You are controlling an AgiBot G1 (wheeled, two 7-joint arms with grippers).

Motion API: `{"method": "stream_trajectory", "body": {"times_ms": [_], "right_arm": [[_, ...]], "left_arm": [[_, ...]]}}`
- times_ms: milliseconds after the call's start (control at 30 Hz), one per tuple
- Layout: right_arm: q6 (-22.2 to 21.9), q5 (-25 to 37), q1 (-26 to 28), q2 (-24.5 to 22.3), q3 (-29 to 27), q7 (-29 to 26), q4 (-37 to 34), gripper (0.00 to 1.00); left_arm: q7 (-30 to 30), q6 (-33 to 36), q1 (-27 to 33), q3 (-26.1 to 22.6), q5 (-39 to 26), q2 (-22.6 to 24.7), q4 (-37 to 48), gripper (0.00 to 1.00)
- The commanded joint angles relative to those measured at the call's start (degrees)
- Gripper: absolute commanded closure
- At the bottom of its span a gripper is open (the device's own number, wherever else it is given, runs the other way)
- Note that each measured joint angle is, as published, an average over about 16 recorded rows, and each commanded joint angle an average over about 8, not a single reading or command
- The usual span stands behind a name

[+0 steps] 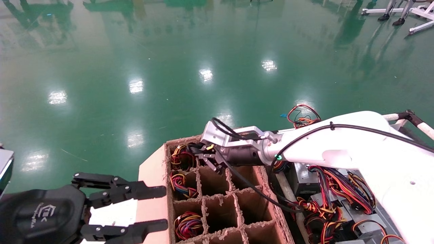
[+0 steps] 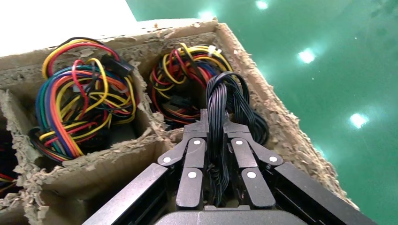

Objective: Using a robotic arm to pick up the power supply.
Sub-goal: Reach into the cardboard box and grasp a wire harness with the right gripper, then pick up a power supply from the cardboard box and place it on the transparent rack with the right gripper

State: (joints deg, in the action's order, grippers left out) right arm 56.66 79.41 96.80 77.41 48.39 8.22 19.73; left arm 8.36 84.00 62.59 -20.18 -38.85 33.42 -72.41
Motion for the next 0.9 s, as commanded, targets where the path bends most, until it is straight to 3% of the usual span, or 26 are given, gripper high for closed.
{"method": "stream_trajectory", "body": {"times_ms": [33, 533, 900], "right_arm": [[0.0, -0.6, 0.2, -0.1, 0.3, 0.0, -0.3, 1.00], [7.3, -10.4, 5.0, -3.8, -5.3, 2.8, -4.8, 1.00], [13.5, -15.0, 14.4, -8.4, -8.8, 1.9, -6.9, 1.00]], "left_arm": [[0.0, 0.0, 0.0, 0.0, 0.0, 0.0, 0.0, 0.00], [0.0, 0.0, 0.0, 0.0, 0.0, 0.0, 0.0, 0.00], [0.0, 0.0, 0.0, 0.0, 0.0, 0.0, 0.0, 0.00]]}}
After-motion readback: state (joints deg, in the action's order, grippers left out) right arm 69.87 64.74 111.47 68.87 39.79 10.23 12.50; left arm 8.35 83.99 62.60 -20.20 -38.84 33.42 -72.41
